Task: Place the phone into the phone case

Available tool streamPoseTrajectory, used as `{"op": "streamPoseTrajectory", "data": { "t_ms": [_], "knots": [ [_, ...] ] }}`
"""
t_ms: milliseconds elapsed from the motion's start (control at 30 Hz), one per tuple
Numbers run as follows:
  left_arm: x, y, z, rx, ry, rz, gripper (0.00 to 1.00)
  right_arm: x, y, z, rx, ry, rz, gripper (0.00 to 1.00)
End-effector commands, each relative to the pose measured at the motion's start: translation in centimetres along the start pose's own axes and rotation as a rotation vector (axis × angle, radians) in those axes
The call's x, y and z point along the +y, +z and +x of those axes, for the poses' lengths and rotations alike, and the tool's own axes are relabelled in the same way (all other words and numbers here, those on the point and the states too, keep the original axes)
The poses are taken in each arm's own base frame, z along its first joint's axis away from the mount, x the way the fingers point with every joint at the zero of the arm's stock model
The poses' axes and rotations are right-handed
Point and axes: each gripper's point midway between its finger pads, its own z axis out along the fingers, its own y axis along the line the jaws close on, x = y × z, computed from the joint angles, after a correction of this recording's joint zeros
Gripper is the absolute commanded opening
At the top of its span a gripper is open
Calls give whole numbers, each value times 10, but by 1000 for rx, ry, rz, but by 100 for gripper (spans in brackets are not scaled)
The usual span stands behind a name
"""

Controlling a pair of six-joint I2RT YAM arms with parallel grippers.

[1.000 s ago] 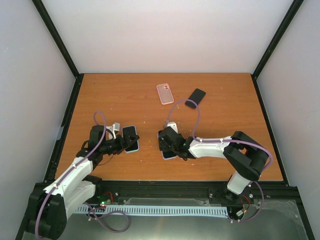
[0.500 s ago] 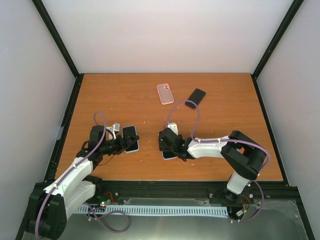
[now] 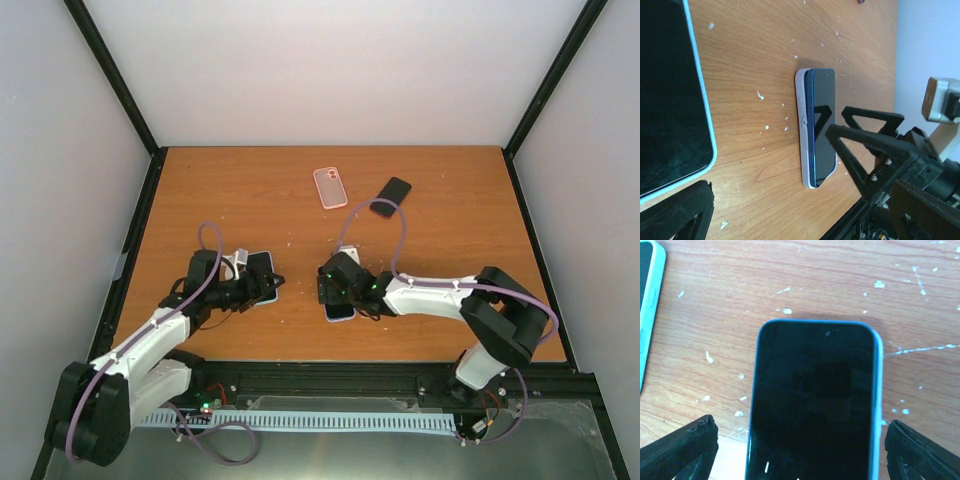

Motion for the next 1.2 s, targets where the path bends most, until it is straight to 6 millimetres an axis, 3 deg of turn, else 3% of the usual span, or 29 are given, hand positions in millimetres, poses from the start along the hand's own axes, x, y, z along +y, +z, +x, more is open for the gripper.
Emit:
{"op": "streamPoseTrajectory", "data": {
  "t_ms": [0, 133, 367, 533, 767, 1167],
  "knots": [
    [-24, 5, -10, -5, 39, 22, 95, -13, -8, -2, 34, 68, -35, 90],
    [-29, 13, -11, 14, 34, 33, 90, -24, -10, -4, 36, 101, -74, 86],
    [-32, 29, -11, 49, 9, 31, 80, -34, -4, 4, 74, 233, -239, 66],
    [-40, 47, -10, 75, 23, 13, 73, -35, 3, 10, 104, 272, -299, 60],
    [-31, 71, -6, 119, -8, -7, 60, -22, 12, 16, 144, 322, -384, 56],
    [-13, 97, 4, 191, -33, -11, 52, 4, 9, 9, 172, 424, -556, 54]
  ]
}}
